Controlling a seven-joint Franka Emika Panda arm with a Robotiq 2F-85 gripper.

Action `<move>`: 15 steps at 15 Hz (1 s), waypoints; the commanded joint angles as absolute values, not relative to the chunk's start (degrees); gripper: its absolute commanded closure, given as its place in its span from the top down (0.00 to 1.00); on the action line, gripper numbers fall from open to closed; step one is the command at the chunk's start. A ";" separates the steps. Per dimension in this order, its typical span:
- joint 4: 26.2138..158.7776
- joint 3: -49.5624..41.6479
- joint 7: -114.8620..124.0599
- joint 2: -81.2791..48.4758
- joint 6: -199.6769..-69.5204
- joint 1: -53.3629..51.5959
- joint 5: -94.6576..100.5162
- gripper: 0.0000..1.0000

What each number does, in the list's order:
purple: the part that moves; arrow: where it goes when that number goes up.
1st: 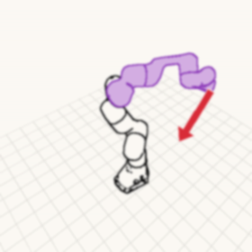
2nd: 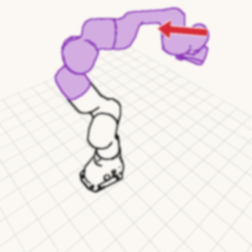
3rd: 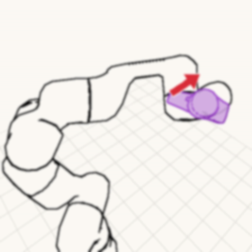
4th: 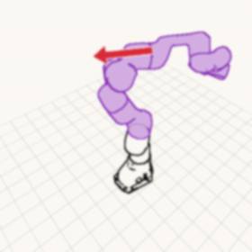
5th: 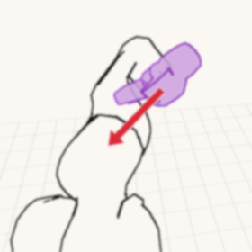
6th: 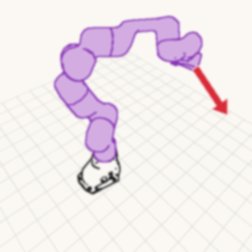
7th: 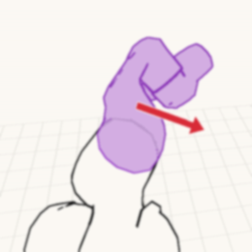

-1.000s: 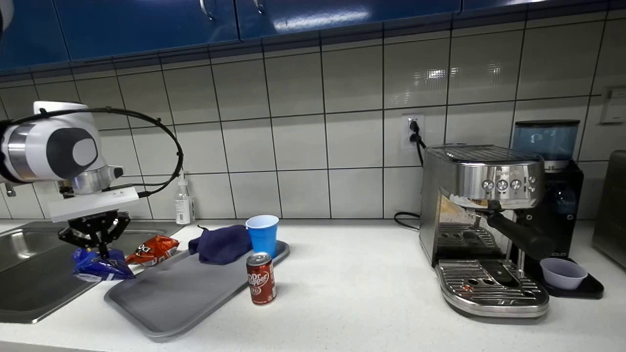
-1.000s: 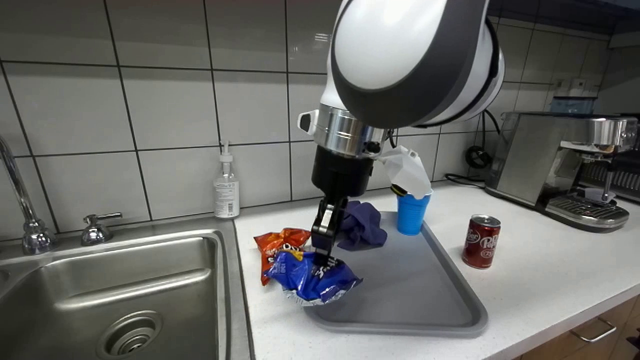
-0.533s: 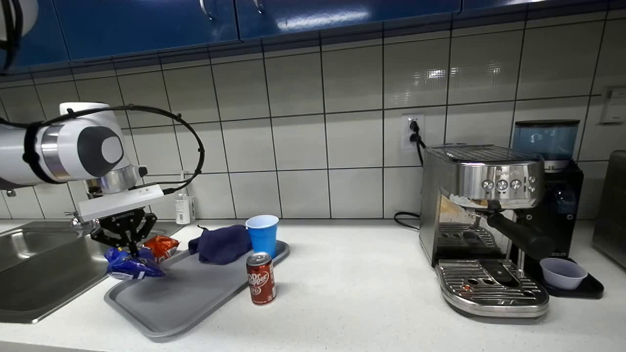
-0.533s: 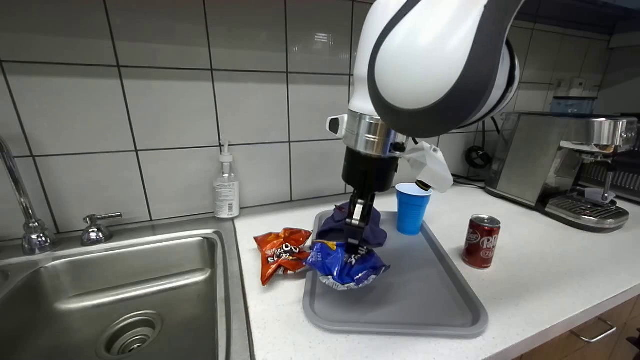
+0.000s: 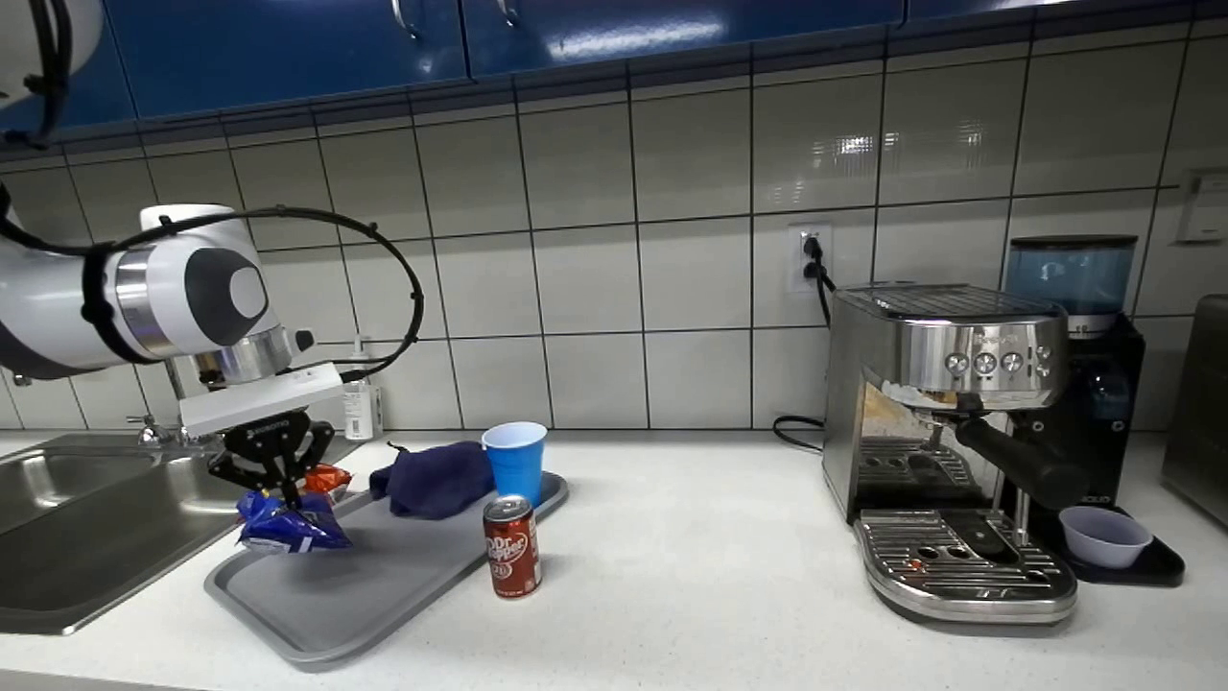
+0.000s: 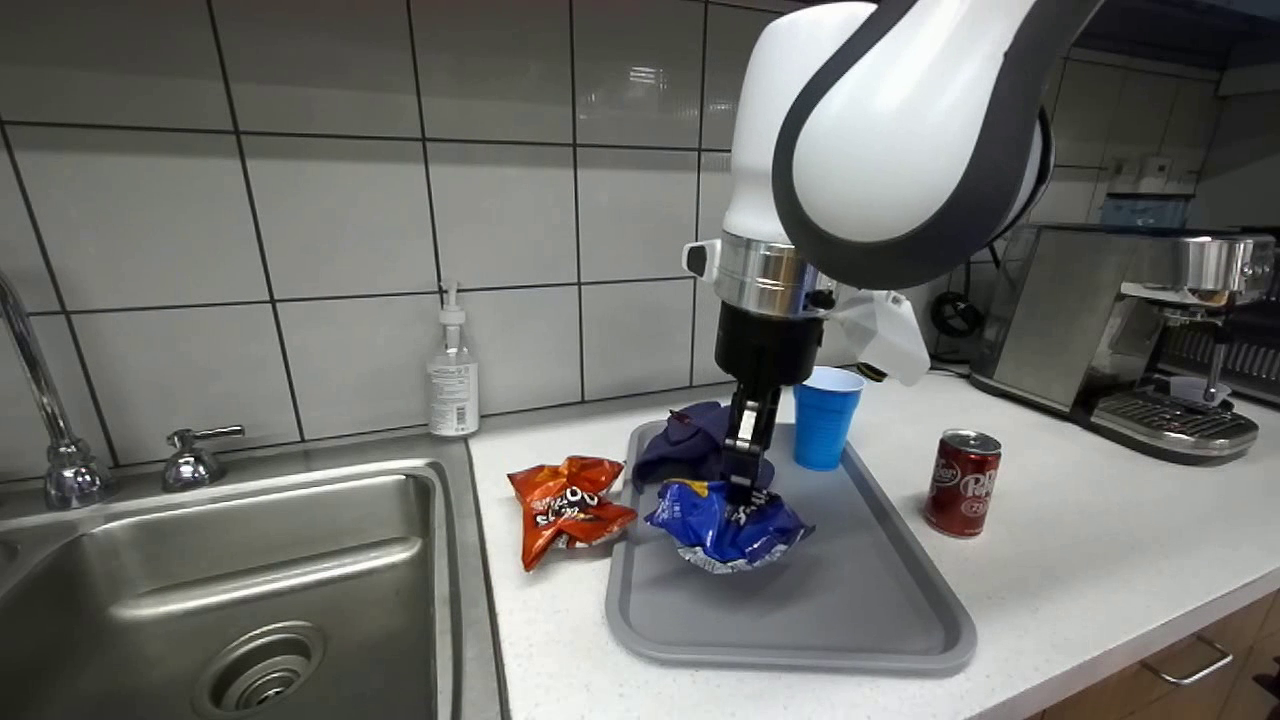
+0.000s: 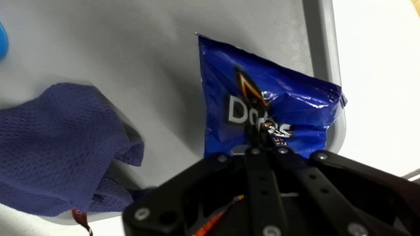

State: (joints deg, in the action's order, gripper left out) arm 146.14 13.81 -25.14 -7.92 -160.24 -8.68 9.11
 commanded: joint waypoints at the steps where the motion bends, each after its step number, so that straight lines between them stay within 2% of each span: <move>1: 147.03 12.26 -21.79 -6.05 -157.95 -9.26 11.94 0.00; 14: 147.94 10.91 -20.33 -6.85 -156.87 -9.14 11.53 0.00; 15: 147.90 10.95 -20.22 -6.88 -156.60 -9.16 11.40 0.26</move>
